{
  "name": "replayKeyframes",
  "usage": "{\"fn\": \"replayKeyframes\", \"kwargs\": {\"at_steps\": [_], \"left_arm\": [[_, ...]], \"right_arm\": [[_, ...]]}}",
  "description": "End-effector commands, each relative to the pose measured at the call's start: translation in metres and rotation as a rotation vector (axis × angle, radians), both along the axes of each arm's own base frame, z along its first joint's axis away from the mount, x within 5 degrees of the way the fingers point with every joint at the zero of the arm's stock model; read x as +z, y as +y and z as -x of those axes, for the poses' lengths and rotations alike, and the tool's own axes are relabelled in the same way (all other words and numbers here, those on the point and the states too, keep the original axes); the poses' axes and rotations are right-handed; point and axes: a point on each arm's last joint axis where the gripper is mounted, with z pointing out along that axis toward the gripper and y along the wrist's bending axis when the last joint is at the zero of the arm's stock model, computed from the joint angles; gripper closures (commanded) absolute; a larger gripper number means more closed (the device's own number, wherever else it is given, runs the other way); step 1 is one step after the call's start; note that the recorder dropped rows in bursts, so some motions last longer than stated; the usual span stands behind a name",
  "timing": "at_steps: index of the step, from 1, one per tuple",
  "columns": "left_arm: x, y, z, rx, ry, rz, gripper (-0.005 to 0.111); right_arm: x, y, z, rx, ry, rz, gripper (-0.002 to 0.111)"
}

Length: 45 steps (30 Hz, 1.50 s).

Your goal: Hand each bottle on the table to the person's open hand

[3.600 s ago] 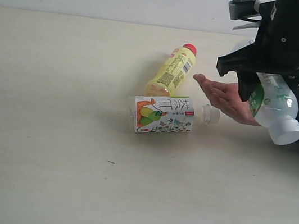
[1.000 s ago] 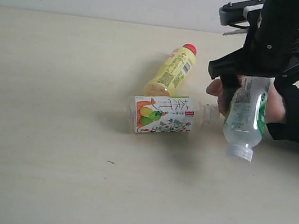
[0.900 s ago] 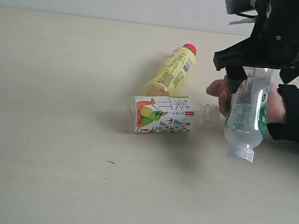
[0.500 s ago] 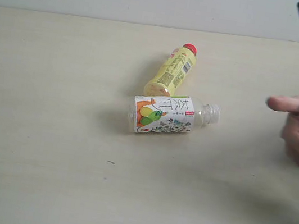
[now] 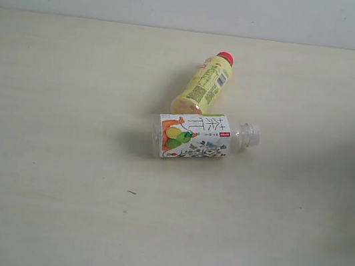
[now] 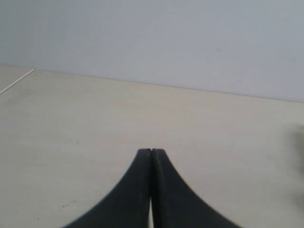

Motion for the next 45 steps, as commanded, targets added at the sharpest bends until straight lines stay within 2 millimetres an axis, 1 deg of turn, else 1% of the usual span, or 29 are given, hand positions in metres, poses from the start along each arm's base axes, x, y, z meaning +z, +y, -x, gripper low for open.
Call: {"fn": "replayKeyframes", "kwargs": {"at_steps": [1,3,6,8,13,18,21,24,28,32,36,45], "left_arm": [[0.000,0.000,0.000,0.003,-0.007,-0.006,0.107],[0.000,0.000,0.000,0.003,-0.007,-0.006,0.107],[0.000,0.000,0.000,0.003,-0.007,-0.006,0.107],[0.000,0.000,0.000,0.003,-0.007,-0.006,0.107],[0.000,0.000,0.000,0.003,-0.007,-0.006,0.107],[0.000,0.000,0.000,0.003,-0.007,-0.006,0.107],[0.000,0.000,0.000,0.003,-0.007,-0.006,0.107],[0.000,0.000,0.000,0.003,-0.007,-0.006,0.107],[0.000,0.000,0.000,0.003,-0.007,-0.006,0.107],[0.000,0.000,0.000,0.004,-0.002,-0.006,0.107],[0.000,0.000,0.001,0.004,0.001,-0.007,0.107],[0.000,0.000,0.001,0.004,0.001,-0.007,0.107]], "right_arm": [[-0.025,0.004,-0.008,0.001,0.029,0.038,0.108],[-0.028,0.006,-0.011,0.014,0.000,0.033,0.108],[-0.024,0.010,-0.012,0.038,-0.079,0.008,0.108],[-0.024,0.010,-0.013,0.043,-0.091,0.003,0.108],[-0.039,0.015,-0.020,0.057,-0.083,0.014,0.108],[-0.059,0.018,-0.026,0.066,-0.045,0.033,0.108],[-0.064,0.019,-0.027,0.064,-0.016,0.036,0.108],[-0.063,0.017,-0.024,0.063,-0.030,0.029,0.108],[-0.060,0.012,-0.012,0.062,-0.107,-0.007,0.108],[-0.061,0.011,-0.012,0.053,-0.092,0.005,0.108],[-0.063,0.012,-0.011,0.069,-0.057,-0.037,0.108],[-0.063,0.013,-0.011,0.071,-0.058,-0.042,0.108]]}}
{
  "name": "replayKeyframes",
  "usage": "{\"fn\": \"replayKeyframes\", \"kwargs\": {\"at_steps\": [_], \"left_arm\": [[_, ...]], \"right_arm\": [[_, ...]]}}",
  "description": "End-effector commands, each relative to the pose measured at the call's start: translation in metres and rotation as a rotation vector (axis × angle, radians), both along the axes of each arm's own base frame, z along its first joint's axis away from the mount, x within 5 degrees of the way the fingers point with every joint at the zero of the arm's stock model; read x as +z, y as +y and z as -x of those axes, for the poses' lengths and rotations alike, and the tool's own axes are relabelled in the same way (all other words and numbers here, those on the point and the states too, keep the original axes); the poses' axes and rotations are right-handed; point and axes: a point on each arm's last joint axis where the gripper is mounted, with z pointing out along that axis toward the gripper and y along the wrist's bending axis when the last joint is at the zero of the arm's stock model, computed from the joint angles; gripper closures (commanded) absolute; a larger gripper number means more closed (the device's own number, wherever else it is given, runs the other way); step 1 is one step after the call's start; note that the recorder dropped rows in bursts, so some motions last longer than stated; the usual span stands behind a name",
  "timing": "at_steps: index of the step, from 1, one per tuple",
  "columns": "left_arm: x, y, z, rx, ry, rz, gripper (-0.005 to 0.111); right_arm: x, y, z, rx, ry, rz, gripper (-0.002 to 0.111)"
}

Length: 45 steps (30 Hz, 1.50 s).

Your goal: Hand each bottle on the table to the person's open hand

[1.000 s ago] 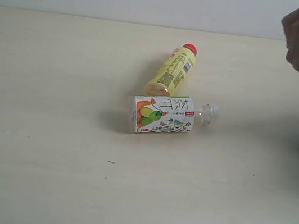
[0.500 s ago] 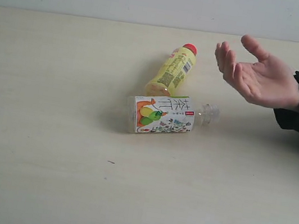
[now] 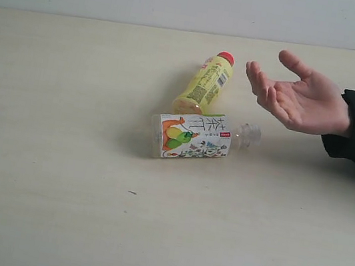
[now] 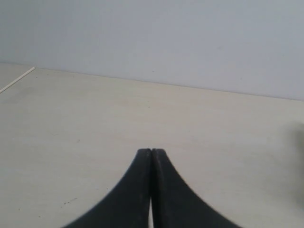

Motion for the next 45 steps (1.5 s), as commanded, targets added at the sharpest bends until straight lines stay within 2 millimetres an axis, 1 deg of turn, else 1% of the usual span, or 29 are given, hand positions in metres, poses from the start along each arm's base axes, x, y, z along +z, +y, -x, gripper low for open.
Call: {"fn": "replayKeyframes", "kwargs": {"at_steps": [1,4,7,12,18,45], "left_arm": [[0.001,0.000,0.000,0.003,-0.007,-0.008,0.107],[0.001,0.000,0.000,0.003,-0.007,-0.008,0.107],[0.001,0.000,0.000,0.003,-0.007,-0.008,0.107],[0.001,0.000,0.000,0.003,-0.007,-0.008,0.107],[0.001,0.000,0.000,0.003,-0.007,-0.008,0.107],[0.001,0.000,0.000,0.003,-0.007,-0.008,0.107]], "right_arm": [[0.000,-0.001,0.000,-0.007,-0.013,0.006,0.108],[-0.001,-0.001,0.000,-0.011,0.009,-0.039,0.108],[-0.008,0.001,-0.003,-0.011,0.017,-0.023,0.108],[-0.022,0.006,-0.010,0.013,-0.024,-0.014,0.108],[-0.028,0.005,-0.010,0.004,0.016,-0.001,0.108],[-0.028,0.005,-0.010,0.004,0.017,-0.001,0.108]]}}
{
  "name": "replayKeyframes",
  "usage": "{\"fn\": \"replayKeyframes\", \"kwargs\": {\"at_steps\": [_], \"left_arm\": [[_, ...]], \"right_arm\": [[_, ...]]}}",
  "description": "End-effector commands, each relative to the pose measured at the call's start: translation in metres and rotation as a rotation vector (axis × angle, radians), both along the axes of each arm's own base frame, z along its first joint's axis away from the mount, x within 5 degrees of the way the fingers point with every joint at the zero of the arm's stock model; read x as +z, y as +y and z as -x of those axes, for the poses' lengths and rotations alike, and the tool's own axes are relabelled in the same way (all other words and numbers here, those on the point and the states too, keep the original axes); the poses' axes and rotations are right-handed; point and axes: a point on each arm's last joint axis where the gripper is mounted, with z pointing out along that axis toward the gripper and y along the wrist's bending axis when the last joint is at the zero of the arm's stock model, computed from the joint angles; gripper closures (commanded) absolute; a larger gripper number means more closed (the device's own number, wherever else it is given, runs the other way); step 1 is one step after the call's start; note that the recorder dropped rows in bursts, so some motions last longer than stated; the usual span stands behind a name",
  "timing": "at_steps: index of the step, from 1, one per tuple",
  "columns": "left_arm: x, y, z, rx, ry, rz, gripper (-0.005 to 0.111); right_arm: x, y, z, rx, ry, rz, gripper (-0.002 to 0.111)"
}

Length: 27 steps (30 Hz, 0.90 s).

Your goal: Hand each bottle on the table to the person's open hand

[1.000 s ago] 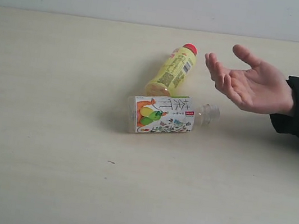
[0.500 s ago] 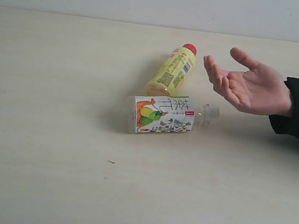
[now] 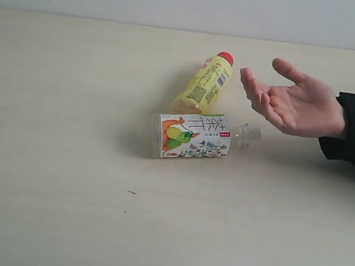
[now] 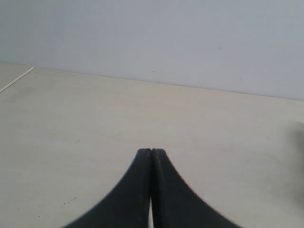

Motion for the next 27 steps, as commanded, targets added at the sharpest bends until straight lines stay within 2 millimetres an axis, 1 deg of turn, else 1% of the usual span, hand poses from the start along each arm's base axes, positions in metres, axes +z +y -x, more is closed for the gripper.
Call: {"fn": "replayKeyframes", "kwargs": {"at_steps": [1,2,4,6,8,9,11,15,16,17,20,21,24,25,27], "left_arm": [[0.001,0.000,0.000,0.003,-0.007,-0.008,0.107],[0.001,0.000,0.000,0.002,-0.007,-0.011,0.107],[0.002,0.000,0.000,-0.005,-0.012,-0.070,0.107],[0.007,0.000,-0.001,-0.014,-0.068,-0.083,0.107],[0.016,-0.002,-0.001,-0.022,-0.190,0.054,0.107],[0.020,-0.003,-0.001,-0.023,-0.244,0.158,0.107],[0.024,-0.004,-0.001,-0.029,-0.313,0.284,0.107],[0.031,-0.004,0.000,-0.050,-0.395,0.319,0.107],[0.033,-0.005,0.000,-0.056,-0.420,0.348,0.107],[0.038,-0.005,0.001,-0.073,-0.475,0.418,0.107],[0.044,-0.006,0.003,-0.100,-0.548,0.408,0.107],[0.049,-0.007,0.005,-0.119,-0.601,0.400,0.107],[0.058,-0.008,0.009,-0.170,-0.705,0.499,0.107],[0.063,-0.008,0.009,-0.174,-0.712,0.496,0.107],[0.079,-0.010,-0.001,-0.167,-0.639,0.319,0.107]], "right_arm": [[0.000,0.000,0.000,-0.003,-0.006,-0.001,0.108],[0.000,0.000,0.000,-0.003,-0.006,-0.001,0.108],[0.000,0.000,0.000,-0.003,-0.006,-0.001,0.108],[0.000,0.000,0.000,-0.003,-0.006,-0.001,0.108],[0.000,0.000,0.000,-0.003,-0.006,-0.001,0.108],[0.000,0.000,0.000,-0.003,-0.006,-0.001,0.108],[0.000,0.000,0.000,-0.003,-0.006,-0.001,0.108],[0.000,0.000,0.000,-0.003,-0.006,-0.001,0.108],[0.000,0.000,0.000,-0.003,-0.006,-0.001,0.108],[0.000,0.000,0.000,-0.003,-0.006,-0.001,0.108],[0.000,0.000,0.000,-0.003,-0.006,-0.001,0.108],[0.000,0.000,0.000,-0.003,-0.006,-0.001,0.108],[0.000,0.000,0.000,-0.003,-0.006,-0.001,0.108],[0.000,0.000,0.000,-0.003,-0.006,-0.001,0.108],[0.000,0.000,0.000,-0.003,-0.006,-0.001,0.108]]}}
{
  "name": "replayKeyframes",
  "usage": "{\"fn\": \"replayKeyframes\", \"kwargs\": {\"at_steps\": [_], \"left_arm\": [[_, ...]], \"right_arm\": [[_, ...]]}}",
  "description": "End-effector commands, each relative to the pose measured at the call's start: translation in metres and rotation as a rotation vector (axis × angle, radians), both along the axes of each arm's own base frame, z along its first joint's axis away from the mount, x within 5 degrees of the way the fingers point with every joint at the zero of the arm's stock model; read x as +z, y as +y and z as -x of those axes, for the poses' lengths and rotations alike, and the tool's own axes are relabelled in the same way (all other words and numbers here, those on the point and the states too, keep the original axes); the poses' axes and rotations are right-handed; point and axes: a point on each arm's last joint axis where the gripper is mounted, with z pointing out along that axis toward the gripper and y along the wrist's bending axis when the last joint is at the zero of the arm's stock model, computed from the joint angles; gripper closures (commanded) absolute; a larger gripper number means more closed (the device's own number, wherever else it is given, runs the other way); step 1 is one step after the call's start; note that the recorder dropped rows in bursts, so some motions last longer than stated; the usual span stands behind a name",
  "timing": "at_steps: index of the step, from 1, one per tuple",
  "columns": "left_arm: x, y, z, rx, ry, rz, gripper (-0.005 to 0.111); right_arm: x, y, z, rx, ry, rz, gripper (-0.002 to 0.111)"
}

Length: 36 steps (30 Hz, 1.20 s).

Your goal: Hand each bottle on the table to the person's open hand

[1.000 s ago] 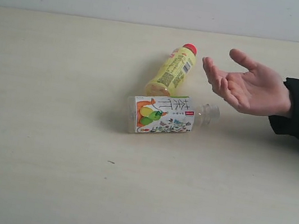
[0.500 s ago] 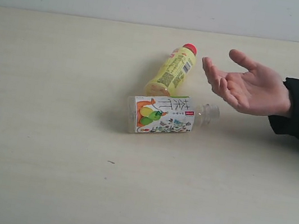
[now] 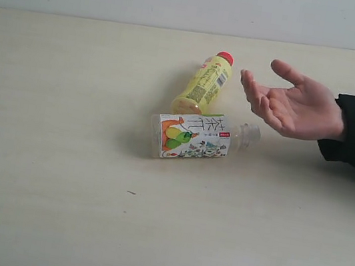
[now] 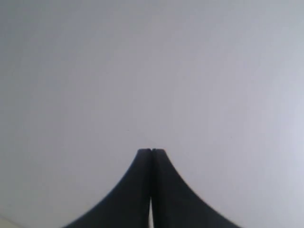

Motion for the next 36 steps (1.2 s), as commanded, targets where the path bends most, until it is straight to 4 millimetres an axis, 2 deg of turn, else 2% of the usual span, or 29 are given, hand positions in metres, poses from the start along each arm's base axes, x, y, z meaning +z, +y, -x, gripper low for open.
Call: {"fn": "replayKeyframes", "kwargs": {"at_steps": [1,3,7,13,15,18,21,23,25,29,31,33,36], "left_arm": [[0.030,-0.002,-0.018,0.046,0.088,-0.200,0.107],[0.043,-0.001,-0.044,0.050,0.236,-0.329,0.107],[0.050,0.001,-0.086,0.005,0.421,-0.437,0.107],[0.047,0.001,-0.152,-0.119,0.637,-0.745,0.107],[0.048,0.001,-0.168,-0.148,0.676,-0.907,0.107],[0.054,0.006,-0.186,-0.134,0.703,-1.079,0.107],[0.059,0.019,-0.199,0.001,0.738,-1.226,0.107],[0.060,0.029,-0.203,0.111,0.782,-1.395,0.107],[0.056,0.045,-0.205,0.259,0.891,-1.634,0.107],[0.047,0.074,-0.207,0.491,1.195,-1.893,0.107],[0.043,0.080,-0.211,0.542,1.343,-1.918,0.107],[0.041,0.075,-0.216,0.506,1.482,-1.867,0.107],[0.034,0.057,-0.228,0.243,1.703,-1.664,0.107]], "right_arm": [[0.000,0.000,0.000,-0.003,-0.006,-0.001,0.108],[0.000,0.000,0.000,-0.003,-0.006,-0.001,0.108],[0.000,0.000,0.000,-0.003,-0.006,-0.001,0.108],[0.000,0.000,0.000,-0.002,-0.006,-0.003,0.108],[0.000,0.000,0.000,-0.002,-0.006,-0.003,0.108],[0.000,0.000,0.000,-0.002,-0.006,-0.003,0.108],[0.000,0.000,0.000,-0.002,-0.006,-0.003,0.108],[0.000,0.000,0.000,-0.002,-0.006,-0.003,0.108],[0.000,0.000,0.000,-0.002,-0.006,-0.003,0.108],[0.000,0.000,0.000,-0.002,-0.006,-0.003,0.108],[0.000,0.000,0.000,-0.002,-0.006,-0.003,0.108],[0.000,0.000,0.000,-0.002,-0.006,-0.003,0.108],[0.000,0.000,0.000,-0.002,-0.006,-0.003,0.108]]}}
